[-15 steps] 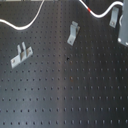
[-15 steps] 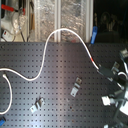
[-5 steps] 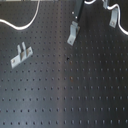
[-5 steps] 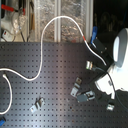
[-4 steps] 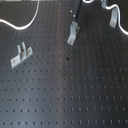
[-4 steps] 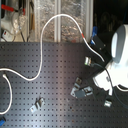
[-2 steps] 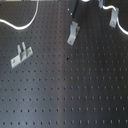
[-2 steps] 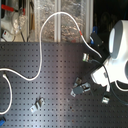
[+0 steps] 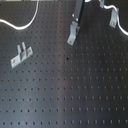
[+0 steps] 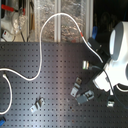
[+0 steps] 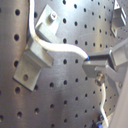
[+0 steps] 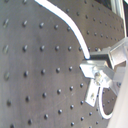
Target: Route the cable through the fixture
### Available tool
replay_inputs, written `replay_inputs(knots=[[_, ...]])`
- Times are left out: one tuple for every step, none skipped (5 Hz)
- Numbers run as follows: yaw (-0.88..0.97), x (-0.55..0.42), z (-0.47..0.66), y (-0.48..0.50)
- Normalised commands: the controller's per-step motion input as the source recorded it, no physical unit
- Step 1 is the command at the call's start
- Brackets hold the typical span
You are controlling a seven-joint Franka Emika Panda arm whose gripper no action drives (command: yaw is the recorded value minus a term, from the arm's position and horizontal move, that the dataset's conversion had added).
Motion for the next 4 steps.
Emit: replay_inputs(knots=[[-0.43, -0.343, 0.23, 0.121], [-0.42, -0.328, 0.28, 0.083], [-0.53, -0.098, 0.05, 0.357], [-0.23, -0.055, -0.02, 0.251]])
